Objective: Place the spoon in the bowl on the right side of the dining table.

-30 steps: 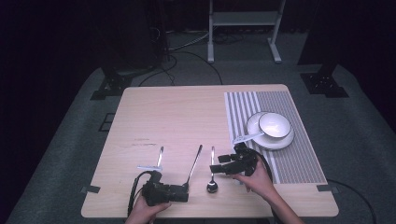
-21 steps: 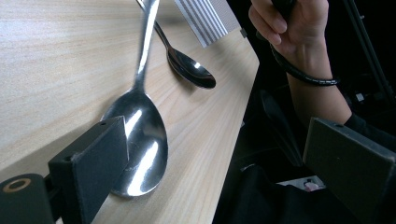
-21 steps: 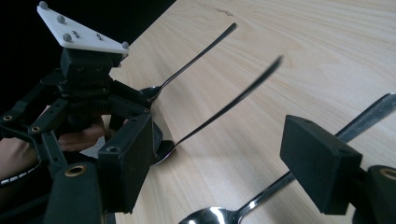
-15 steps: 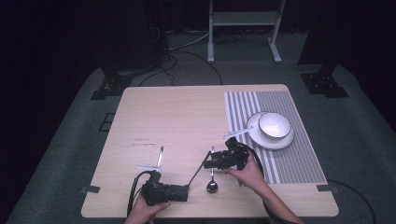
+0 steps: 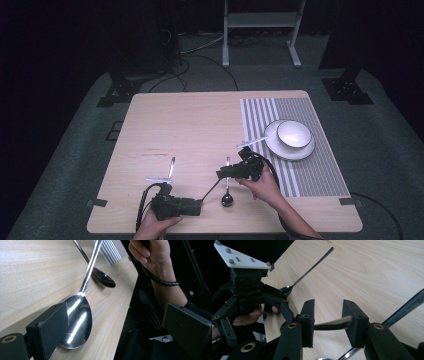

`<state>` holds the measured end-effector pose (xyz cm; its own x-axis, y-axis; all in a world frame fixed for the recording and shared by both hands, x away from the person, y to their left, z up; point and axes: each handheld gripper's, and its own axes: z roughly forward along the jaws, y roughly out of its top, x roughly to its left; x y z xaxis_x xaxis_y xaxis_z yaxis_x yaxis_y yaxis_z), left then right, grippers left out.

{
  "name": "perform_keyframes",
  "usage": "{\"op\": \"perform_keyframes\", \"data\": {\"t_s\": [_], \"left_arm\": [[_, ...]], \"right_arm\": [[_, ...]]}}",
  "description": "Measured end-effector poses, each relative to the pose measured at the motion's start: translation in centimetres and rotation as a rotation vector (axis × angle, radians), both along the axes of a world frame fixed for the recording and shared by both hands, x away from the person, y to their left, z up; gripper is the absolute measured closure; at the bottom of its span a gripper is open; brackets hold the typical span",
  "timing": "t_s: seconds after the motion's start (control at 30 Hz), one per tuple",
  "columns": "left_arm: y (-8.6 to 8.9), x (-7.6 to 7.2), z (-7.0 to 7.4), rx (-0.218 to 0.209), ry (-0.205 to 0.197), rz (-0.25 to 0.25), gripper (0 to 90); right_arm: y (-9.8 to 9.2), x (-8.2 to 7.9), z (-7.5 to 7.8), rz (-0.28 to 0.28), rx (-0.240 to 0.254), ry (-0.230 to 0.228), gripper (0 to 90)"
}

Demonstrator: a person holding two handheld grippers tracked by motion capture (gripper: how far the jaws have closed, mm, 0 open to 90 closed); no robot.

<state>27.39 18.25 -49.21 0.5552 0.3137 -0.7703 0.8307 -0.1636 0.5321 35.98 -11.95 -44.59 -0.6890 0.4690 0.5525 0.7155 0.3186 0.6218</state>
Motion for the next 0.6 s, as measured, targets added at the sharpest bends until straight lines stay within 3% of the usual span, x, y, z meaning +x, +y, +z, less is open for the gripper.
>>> {"op": "perform_keyframes", "data": {"t_s": [0.3,0.6], "left_arm": [[0.00,-0.02,0.00,0.000,0.001,0.000,5.3],[0.01,-0.01,0.03,-0.002,-0.006,-0.004,5.2]], "right_arm": [[-0.15,0.01,-0.14,-0.005,0.018,0.032,71.0],[-0.28,0.61,-0.19,0.005,0.091,0.109,82.5]]}}
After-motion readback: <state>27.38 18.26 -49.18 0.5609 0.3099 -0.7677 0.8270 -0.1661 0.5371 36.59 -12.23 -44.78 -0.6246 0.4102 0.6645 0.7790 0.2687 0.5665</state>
